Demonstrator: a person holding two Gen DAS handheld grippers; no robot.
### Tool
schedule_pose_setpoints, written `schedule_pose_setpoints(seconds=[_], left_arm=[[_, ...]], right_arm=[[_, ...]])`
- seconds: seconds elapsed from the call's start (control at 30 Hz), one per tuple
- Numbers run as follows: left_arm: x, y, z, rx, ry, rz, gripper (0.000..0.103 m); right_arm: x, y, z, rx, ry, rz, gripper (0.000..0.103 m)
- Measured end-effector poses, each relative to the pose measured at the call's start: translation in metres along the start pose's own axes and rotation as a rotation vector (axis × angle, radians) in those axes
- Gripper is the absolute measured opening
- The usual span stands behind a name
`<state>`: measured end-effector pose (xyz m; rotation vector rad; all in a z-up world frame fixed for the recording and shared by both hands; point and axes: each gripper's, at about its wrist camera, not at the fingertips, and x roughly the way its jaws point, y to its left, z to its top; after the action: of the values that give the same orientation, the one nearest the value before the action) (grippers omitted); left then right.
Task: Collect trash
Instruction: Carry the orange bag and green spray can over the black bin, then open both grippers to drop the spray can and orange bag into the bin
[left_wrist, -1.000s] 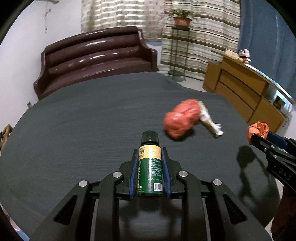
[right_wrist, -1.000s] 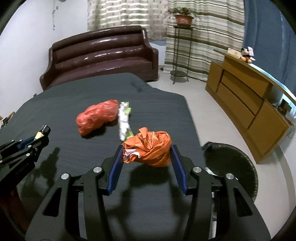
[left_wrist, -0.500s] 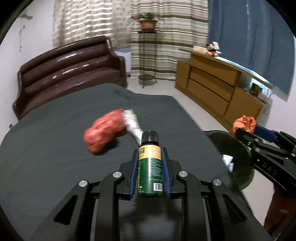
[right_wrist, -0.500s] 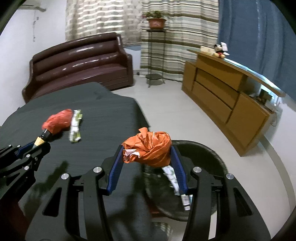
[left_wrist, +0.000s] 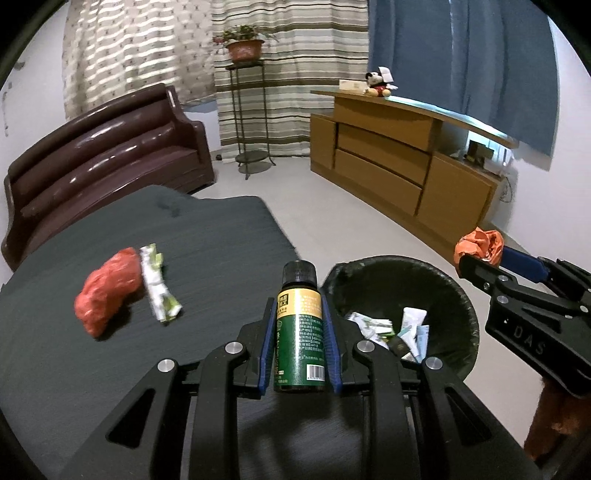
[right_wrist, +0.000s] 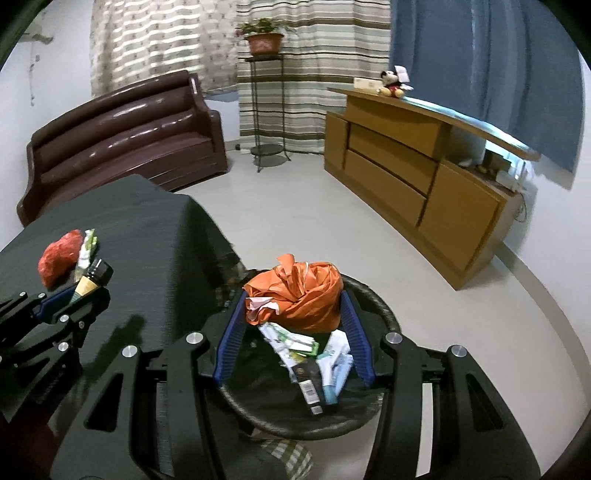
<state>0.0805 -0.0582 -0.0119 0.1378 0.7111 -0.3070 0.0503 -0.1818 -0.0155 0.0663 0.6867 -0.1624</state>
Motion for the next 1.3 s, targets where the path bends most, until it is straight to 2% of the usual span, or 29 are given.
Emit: schedule_pose_setpoints(seconds=[0.5, 1.13, 1.3], left_arm=[[0.031, -0.05, 0.014, 0.067, 0.033, -0.021, 0.025], [0.044, -0.062, 0.02, 0.08, 0.054, -0.003, 0.025], [0.045, -0.062, 0.02, 0.086, 0.049, -0.002, 0.032]], right_arm=[[0.019, -0.04, -0.002, 0.061, 0.015, -0.026, 0.05], [0.027, -0.048, 0.0, 0.08, 0.023, -0.03, 0.05], [0.027, -0.048, 0.0, 0.081, 0.024, -0.029, 0.05]])
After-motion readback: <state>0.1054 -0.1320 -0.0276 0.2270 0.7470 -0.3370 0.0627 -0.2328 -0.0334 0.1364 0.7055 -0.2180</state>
